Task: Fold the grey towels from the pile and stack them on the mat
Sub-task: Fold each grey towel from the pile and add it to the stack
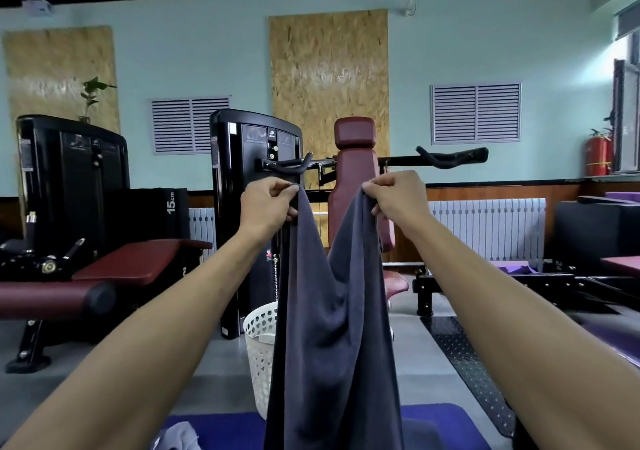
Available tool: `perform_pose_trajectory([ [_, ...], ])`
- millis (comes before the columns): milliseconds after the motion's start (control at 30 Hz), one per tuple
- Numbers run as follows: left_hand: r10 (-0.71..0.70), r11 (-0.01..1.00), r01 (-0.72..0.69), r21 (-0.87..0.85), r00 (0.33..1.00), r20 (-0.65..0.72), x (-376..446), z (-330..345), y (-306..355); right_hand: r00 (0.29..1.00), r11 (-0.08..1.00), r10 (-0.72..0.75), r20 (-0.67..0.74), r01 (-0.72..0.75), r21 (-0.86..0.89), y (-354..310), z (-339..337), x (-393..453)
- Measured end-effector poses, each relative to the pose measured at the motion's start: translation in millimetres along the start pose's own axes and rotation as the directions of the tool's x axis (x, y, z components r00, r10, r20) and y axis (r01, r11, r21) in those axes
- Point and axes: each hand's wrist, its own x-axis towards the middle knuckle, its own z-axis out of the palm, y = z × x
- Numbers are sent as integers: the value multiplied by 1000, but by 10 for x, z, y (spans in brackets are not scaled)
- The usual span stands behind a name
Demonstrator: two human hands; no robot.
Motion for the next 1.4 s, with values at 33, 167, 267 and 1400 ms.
perform_pose_trajectory([
  [33,-19,1000,19,7,1000,5,61,45,-119,1000,1000,26,9,-26,6,100,47,56],
  [167,-109,993,107,55,994,32,344,268,-709,986,987,155,65,-158,44,593,363,344],
  [267,-175,981,172,89,984,30,606,415,-1131,944,928,310,117,-327,177,950,687,603],
  [1400,-110,976,115,185,993,-36,-1001,-456,-798,957,943,280,77,-289,164,668,357,-1006],
])
